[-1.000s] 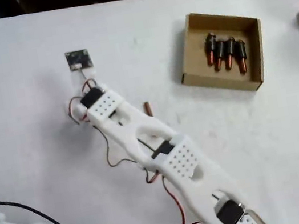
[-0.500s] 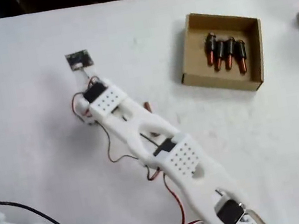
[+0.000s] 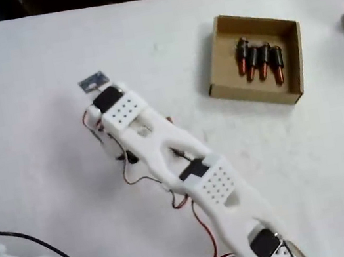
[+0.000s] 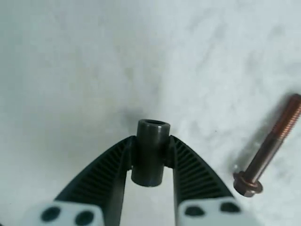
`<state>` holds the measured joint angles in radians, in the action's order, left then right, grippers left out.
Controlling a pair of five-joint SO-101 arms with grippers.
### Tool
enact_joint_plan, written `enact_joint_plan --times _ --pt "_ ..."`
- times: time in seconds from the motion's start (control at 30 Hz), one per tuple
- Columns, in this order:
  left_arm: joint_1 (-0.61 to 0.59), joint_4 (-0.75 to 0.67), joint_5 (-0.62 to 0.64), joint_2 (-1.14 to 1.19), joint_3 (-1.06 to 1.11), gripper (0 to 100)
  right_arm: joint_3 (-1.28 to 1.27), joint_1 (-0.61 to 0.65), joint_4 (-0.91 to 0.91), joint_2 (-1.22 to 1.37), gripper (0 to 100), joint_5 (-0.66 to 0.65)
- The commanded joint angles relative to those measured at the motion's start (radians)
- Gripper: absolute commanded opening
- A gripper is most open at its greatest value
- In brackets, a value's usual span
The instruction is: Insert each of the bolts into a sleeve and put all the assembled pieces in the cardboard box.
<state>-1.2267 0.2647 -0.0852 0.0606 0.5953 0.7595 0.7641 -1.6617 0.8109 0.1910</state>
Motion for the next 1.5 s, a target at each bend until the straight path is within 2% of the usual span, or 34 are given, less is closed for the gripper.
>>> enact_joint_plan --times 0.0,0.2,0.37,0.47,0.67,0.87,1.03,1.17,1.27,1.47 --pt "0.039 -0.018 -0.002 -0.012 0.006 2 0.029 0.018 -0.048 -0.105 1.8 -0.018" --pt "0.088 -0.026 -0.002 -0.013 0.081 2 -0.115 0.018 -0.038 -0.234 1.8 -0.021" --pt "0.148 -0.025 -0.002 -0.013 0.130 2 -0.350 -0.007 0.047 -0.444 1.8 -0.054" --pt "0.174 -0.009 -0.002 -0.022 0.135 2 -0.523 -0.048 0.131 -0.568 1.8 -0.057" --pt "0.229 0.115 -0.002 -0.165 0.169 2 -0.865 -0.180 0.246 -0.805 1.8 -0.161" --pt "0.389 0.190 -0.006 -0.443 0.359 2 -1.171 -0.390 0.355 -0.972 1.8 -0.287" --pt "0.585 0.425 -0.008 -0.638 0.431 2 -1.344 -0.532 0.483 -1.000 1.8 -0.344" --pt "0.733 0.569 -0.023 -0.667 0.433 2 -1.428 -0.604 0.564 -1.001 1.8 -0.376" --pt "0.760 0.559 -0.041 -0.659 0.454 2 -1.475 -0.654 0.615 -1.007 1.8 -0.397" --pt "0.803 0.416 -0.046 -0.662 0.568 2 -1.507 -0.697 0.676 -1.001 1.8 -0.483"
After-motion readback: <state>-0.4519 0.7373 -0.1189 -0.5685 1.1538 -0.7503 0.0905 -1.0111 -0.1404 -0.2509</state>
